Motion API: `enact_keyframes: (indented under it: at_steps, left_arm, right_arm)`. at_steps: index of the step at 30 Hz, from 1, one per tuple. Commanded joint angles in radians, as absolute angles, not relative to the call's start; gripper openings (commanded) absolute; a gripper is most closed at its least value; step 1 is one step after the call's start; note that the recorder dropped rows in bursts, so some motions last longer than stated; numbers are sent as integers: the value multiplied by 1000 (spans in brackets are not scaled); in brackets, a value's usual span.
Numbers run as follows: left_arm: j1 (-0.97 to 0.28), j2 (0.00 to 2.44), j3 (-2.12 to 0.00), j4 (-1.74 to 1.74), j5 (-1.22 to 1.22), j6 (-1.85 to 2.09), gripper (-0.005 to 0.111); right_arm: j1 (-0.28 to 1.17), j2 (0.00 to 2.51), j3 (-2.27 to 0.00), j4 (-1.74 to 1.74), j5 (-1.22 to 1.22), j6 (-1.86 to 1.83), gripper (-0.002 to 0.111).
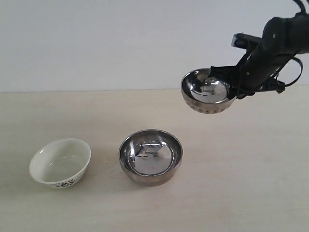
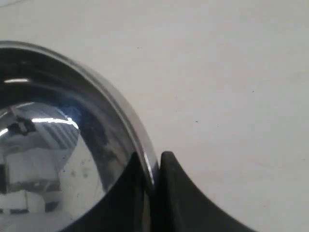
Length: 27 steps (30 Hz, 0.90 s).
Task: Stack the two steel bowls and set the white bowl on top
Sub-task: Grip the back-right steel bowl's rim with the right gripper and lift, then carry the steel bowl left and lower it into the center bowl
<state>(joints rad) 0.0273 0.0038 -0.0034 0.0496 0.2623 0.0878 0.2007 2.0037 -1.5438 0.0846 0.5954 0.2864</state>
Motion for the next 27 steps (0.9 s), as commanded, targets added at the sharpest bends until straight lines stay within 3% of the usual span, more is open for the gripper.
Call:
enact_keyframes:
  at_steps: [1, 16, 27]
  left_arm:
    - [30, 0, 0, 41, 254, 78, 4]
    - [30, 0, 0, 41, 254, 78, 4]
    - [30, 0, 0, 41, 254, 78, 4]
  right_arm:
    - [191, 1911, -1547, 81, 683, 233, 0]
    - [201, 1645, -1296, 266, 724, 67, 0]
    - [424, 1672, -1288, 279, 647, 150, 0]
